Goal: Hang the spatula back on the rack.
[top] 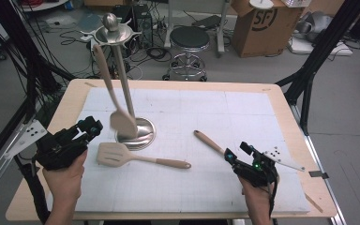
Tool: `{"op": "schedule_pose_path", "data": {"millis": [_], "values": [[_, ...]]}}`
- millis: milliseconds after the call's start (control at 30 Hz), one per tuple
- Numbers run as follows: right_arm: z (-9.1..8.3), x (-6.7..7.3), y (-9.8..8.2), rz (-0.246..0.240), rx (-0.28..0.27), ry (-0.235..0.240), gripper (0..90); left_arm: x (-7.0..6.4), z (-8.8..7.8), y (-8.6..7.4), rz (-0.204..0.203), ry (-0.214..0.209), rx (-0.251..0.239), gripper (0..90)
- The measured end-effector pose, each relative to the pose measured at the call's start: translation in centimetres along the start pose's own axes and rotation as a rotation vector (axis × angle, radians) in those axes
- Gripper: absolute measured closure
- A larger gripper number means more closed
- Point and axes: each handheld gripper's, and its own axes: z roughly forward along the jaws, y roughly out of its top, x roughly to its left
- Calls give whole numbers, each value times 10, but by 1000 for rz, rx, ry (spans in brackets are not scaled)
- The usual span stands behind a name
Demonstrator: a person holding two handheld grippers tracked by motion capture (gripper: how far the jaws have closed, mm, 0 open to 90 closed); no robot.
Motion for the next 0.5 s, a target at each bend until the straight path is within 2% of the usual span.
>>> {"op": "schedule_pose_path", "data": {"millis": [300, 500], "values": [[1, 0, 0, -1, 2, 3, 223, -3, 0, 1, 1, -15, -9, 543], [2, 0, -1, 21, 7, 28, 222, -5, 0, 1, 14, -20, -25, 538]]}}
